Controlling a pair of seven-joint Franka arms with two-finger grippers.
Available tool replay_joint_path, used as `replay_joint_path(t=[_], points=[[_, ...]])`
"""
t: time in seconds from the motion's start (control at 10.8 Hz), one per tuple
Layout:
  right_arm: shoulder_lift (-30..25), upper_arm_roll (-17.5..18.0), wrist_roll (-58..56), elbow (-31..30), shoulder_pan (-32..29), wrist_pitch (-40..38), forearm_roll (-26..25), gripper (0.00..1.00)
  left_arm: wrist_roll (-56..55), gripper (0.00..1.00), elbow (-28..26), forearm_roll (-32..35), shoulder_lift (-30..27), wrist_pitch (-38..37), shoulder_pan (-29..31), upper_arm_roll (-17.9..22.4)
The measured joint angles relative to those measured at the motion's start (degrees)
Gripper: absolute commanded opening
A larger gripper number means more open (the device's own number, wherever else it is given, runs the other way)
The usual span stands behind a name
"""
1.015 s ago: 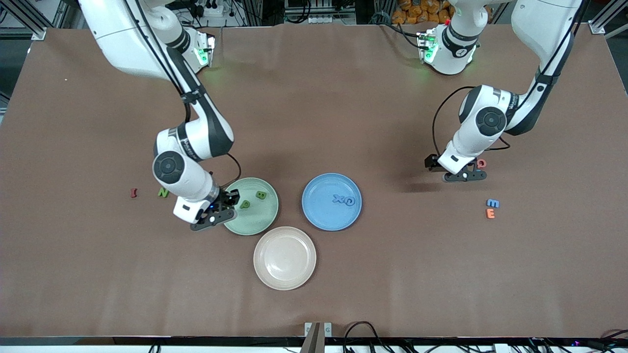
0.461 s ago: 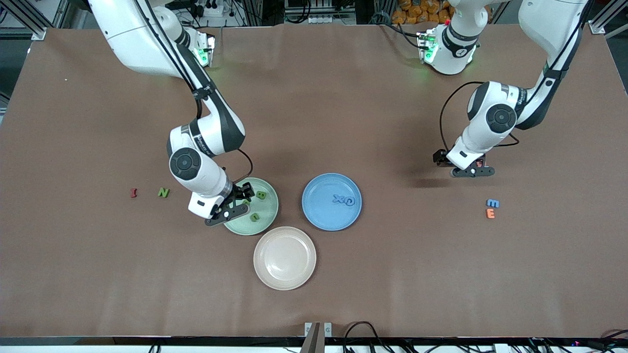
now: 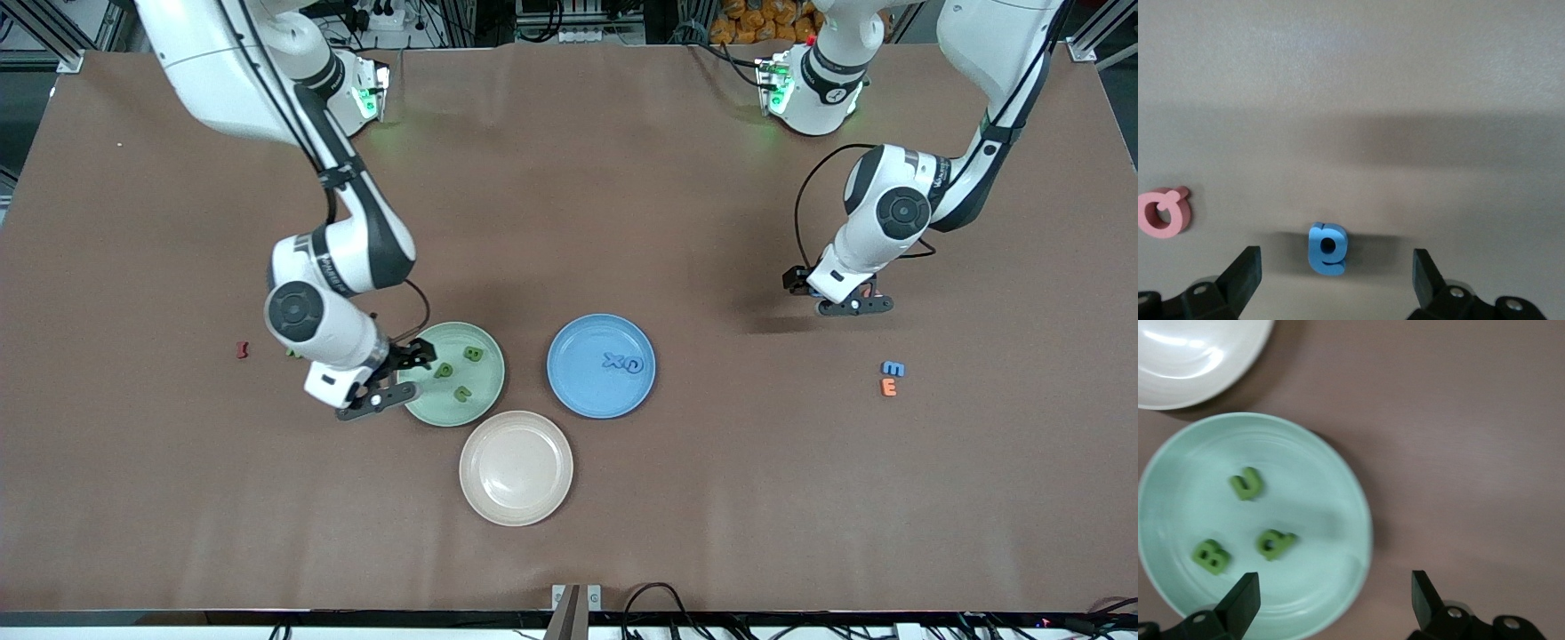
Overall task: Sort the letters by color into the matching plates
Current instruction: 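Grasp the blue a with the left gripper while the right gripper reaches N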
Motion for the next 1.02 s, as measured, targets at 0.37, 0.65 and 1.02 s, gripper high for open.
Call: replay_joint_path(t=[0.37,0.65,1.02], points=[[-1.5,-0.7,-1.4,0.1,-7.3,-3.9,0.0,1.00,-0.3,1.00,-0.5,0.0,0.5,0.1,0.4,0.0],[-2.4,-1.1,1.2,-2.1,-11.7,-4.3,0.0,1.00,-0.3,1.00,-0.5,0.0,1.7,2.0,0.6,0.0],[-2.8,-1.5,5.9,-7.7,-16.1,1.6,0.0,1.00,-0.3,0.83,-0.5,0.0,2.7,3.1,0.8,0.0]])
